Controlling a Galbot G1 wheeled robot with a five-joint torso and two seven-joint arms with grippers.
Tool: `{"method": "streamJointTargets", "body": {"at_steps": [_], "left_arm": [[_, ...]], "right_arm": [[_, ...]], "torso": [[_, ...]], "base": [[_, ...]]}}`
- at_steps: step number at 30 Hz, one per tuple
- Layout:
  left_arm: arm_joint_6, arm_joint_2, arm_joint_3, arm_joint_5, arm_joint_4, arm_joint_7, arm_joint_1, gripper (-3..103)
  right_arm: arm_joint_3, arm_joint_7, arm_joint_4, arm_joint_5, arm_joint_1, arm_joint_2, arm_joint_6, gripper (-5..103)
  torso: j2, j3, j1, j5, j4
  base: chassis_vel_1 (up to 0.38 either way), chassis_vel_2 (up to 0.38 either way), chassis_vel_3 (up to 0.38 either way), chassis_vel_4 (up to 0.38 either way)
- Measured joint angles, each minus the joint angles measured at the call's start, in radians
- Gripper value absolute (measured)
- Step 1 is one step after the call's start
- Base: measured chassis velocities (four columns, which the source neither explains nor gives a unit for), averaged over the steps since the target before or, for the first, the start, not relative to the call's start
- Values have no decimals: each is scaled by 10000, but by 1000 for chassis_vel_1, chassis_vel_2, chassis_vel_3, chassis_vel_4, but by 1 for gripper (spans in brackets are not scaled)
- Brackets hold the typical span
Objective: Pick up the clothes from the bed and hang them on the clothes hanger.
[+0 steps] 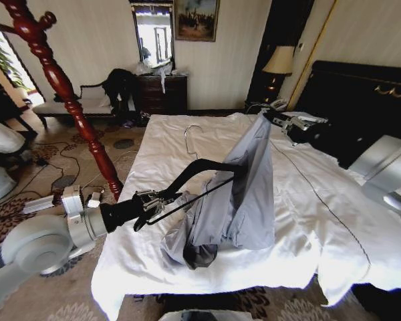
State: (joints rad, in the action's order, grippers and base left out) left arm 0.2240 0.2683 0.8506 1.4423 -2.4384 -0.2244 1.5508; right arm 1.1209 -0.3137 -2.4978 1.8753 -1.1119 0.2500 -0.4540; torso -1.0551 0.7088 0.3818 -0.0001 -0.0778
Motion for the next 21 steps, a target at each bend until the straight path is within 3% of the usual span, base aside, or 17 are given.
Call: {"method": "streamJointTargets", "body": {"at_steps": [7,10,11,13,15,17,21], "left_arm": [[-81,-257,-1028,11,294,-142,-913,18],[-126,-221,-2224,78,549,-156,-2053,18],[-126,-221,-2224,78,549,-156,-2053,18],[-131,-22,-3093,122,665,-33,-2944,18],[-123,527,-4621,178,850,259,-4670,18],[-106,699,-5034,178,908,335,-5073,18],[49,1297,-6721,170,1250,493,-6582,18]], "right_arm": [[-54,134,-59,174,-285,9,64,0],[-67,230,-55,442,-675,87,123,0],[-67,230,-55,442,-675,87,123,0],[-67,322,-52,474,-1016,93,154,0],[-116,453,-43,124,-1636,61,218,0],[-145,475,-41,-15,-1793,55,234,0],[-162,494,-34,-205,-2006,42,281,0]], "torso": [[0,0,1,4,-2],[0,0,1,0,1],[0,0,1,0,1],[0,0,1,1,0],[-1,1,1,3,-3],[0,1,1,2,-4],[0,1,1,0,-2]], "base": [[0,0,0,0],[0,0,0,0],[0,0,0,0],[0,0,0,0],[0,0,0,0],[0,0,0,0],[0,0,0,0]]}}
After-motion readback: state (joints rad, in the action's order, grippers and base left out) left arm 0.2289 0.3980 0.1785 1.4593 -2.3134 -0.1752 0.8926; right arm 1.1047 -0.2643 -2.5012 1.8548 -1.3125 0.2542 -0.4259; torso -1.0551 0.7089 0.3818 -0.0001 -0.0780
